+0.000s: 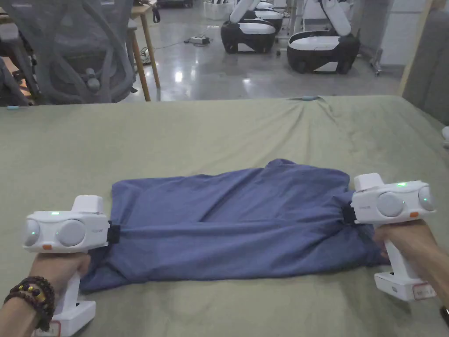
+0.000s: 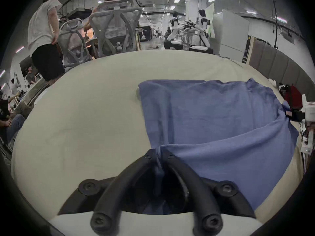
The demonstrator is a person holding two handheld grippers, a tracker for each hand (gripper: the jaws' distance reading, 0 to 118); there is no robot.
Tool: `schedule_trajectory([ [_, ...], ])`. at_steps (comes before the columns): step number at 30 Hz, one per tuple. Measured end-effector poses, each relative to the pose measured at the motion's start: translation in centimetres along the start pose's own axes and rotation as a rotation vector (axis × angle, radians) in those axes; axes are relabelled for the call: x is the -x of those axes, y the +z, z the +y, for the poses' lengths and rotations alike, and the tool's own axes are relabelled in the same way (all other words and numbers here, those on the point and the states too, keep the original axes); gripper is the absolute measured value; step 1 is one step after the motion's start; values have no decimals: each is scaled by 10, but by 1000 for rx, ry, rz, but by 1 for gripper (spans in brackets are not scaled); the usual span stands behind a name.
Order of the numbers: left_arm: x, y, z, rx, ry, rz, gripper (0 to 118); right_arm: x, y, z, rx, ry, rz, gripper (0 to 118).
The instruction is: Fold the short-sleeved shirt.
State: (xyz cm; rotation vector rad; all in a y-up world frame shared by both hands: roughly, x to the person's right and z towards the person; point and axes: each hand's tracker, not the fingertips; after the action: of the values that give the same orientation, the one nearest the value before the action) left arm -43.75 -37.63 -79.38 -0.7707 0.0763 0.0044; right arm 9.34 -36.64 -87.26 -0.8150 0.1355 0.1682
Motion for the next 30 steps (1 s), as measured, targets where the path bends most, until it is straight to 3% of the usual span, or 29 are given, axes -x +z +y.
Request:
schedule_trajectory([
  [1, 1, 4, 1, -5, 2, 2, 28, 0, 7, -1, -14, -2, 2, 17],
  [2, 1, 11, 1, -7, 5, 19, 62, 0, 16, -2, -44, -7, -17, 41],
  [3, 1, 18, 1, -10, 3, 30, 102, 0, 25, -3, -73, -14, -31, 76],
  [4, 7, 34, -5, -33, 0, 24, 117, -3, 37, -6, -101, -24, -29, 117],
  [5, 7, 43, -1, -106, -25, 36, 105, -4, 53, -11, -140, -41, -24, 117],
  [8, 10, 80, -16, -130, 15, 24, 107, -11, 92, -27, -162, -73, -9, 104],
  [9, 10, 90, -23, -132, 23, 31, 98, -11, 102, -34, -155, -77, -8, 95],
  [10, 11, 99, -31, -141, 26, 32, 71, -11, 112, -42, -153, -78, -6, 69],
  [12, 11, 111, -48, -160, 29, 39, 0, -7, 123, -60, -160, -75, -19, 4],
  [17, 14, 118, -67, -118, 69, 19, 0, -7, 134, -80, -138, -96, 30, 0],
  [18, 13, 115, -68, -113, 60, 22, 5, -7, 136, -81, -139, -94, 29, 0],
  [20, 10, 105, -67, -87, 39, 19, 77, -1, 138, -83, -141, -71, 17, 0],
  [21, 9, 96, -66, -61, 33, 16, 107, -1, 138, -82, -140, -61, 10, 0],
  [22, 9, 83, -67, -34, 36, 15, 118, -1, 139, -81, -141, -56, 10, 0],
  [26, 5, 54, -68, 12, 49, 4, 81, -1, 134, -80, -134, -56, 22, 0],
  [29, -4, 51, -71, 23, -5, 51, 78, -1, 125, -78, -113, -36, 7, 0],
  [30, -7, 56, -67, 18, -11, 32, 72, -2, 122, -76, -111, -32, 4, 0],
])
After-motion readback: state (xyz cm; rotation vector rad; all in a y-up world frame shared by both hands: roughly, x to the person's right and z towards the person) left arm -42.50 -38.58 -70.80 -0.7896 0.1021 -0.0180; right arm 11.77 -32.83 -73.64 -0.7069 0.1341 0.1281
